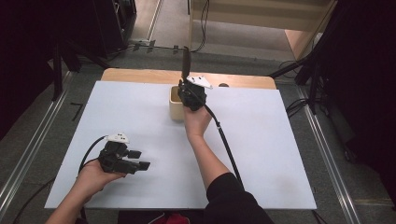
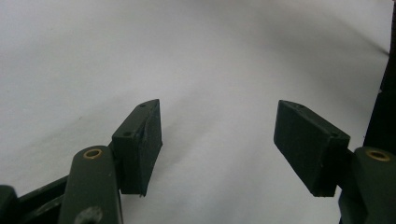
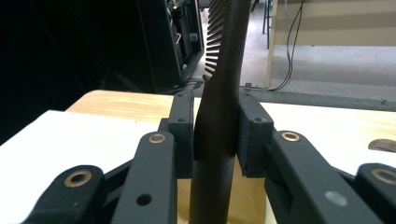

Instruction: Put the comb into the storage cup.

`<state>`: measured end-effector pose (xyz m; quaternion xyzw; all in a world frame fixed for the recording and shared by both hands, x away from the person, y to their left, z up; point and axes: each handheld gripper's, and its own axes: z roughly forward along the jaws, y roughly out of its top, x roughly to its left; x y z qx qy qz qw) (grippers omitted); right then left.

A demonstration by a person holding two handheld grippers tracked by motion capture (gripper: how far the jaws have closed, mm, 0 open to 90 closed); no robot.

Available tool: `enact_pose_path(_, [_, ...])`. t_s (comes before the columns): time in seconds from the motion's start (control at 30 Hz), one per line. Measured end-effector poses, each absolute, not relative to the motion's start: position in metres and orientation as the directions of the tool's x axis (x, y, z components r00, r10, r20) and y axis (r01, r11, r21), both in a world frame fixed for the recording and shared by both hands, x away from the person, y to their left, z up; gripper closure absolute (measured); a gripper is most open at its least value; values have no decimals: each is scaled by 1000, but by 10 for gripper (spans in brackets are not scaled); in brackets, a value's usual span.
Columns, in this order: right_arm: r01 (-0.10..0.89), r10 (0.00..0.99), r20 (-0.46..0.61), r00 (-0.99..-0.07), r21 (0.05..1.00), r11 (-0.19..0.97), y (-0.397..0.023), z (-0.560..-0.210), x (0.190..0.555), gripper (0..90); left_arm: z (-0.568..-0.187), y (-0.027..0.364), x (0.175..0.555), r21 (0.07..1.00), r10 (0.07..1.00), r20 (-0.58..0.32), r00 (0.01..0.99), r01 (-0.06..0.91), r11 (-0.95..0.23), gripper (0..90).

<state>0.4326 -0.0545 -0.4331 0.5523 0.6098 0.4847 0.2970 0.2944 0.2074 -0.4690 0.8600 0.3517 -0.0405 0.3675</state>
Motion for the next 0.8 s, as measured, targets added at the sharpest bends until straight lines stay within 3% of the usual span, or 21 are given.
enact_pose_path(0.2, [393,961,158,-226,918,-59,-54,-433,432,681,-469,207,295,604,578,-333,745,640,-475,335])
enact_pose_path(0.33, [424,943,209,-257,902,-84,-58,-432,433,449,-469,208,295,600,582,-326,745,639,-482,335])
enact_pose_path(0.43, [432,946,191,-263,900,-62,-61,-432,433,392,-469,208,295,599,584,-325,744,640,-482,335])
enact_pose_path(0.8, [473,945,193,-264,880,-47,-74,-432,432,330,-470,208,296,599,585,-325,743,640,-480,335])
